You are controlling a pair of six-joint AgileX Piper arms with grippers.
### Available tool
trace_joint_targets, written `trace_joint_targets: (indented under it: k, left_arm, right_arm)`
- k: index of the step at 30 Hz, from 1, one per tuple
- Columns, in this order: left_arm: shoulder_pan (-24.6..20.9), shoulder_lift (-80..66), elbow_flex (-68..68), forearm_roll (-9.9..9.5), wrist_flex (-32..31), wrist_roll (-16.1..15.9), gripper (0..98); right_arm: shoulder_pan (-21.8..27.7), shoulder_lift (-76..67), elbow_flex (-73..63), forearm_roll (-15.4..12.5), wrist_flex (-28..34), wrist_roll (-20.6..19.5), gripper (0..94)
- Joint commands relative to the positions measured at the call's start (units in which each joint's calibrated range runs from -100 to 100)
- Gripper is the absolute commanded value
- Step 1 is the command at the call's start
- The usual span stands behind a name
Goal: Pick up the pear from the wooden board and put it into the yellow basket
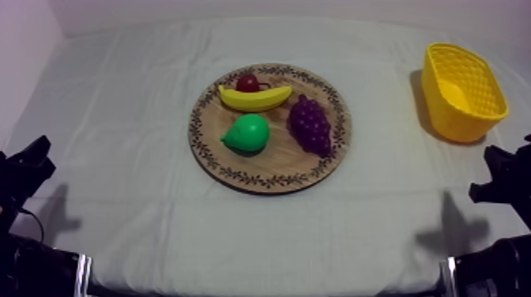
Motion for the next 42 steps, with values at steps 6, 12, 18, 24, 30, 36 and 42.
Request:
trace_joint_targets:
  k: [6,12,18,24,30,36,42]
  left_arm:
    - [-0.01,0.0,0.05,0.01,-0.01,0.01,0.1]
    - [-0.01,0.0,0.05,0.01,-0.01,-0.01,0.1]
    - [-0.01,0.0,0.05,0.01,-0.01,-0.01,0.1]
    - [-0.01,0.0,0.05,0.01,-0.01,0.01,0.1]
    - [-0.01,0.0,0.05,0.01,-0.01,-0.01,0.1]
    - [-0.01,0.0,0.05,0.01,-0.01,-0.01,0.1]
    - [-0.01,0.0,0.05,0.01,-0.01,0.01,0.1]
  right_arm:
    - [0.84,-0.2,0.45,-0.12,-1.58,3.75,0.5]
    - [0.84,-0.2,0.45,-0.12,-1.58,3.75,0.5]
    - [0.8,-0.2,0.45,-0.12,-1.58,3.8,0.7]
    - [-0.05,-0.2,0.45,-0.12,-1.58,5.02,1.1]
    - [0.0,-0.2,0.45,-0.12,-1.58,5.05,0.6]
    - [0.0,-0.2,0.45,-0.12,-1.58,3.91,0.6]
    - [-0.21,-0.13,0.24,0.55,-1.7,3.17,0.6]
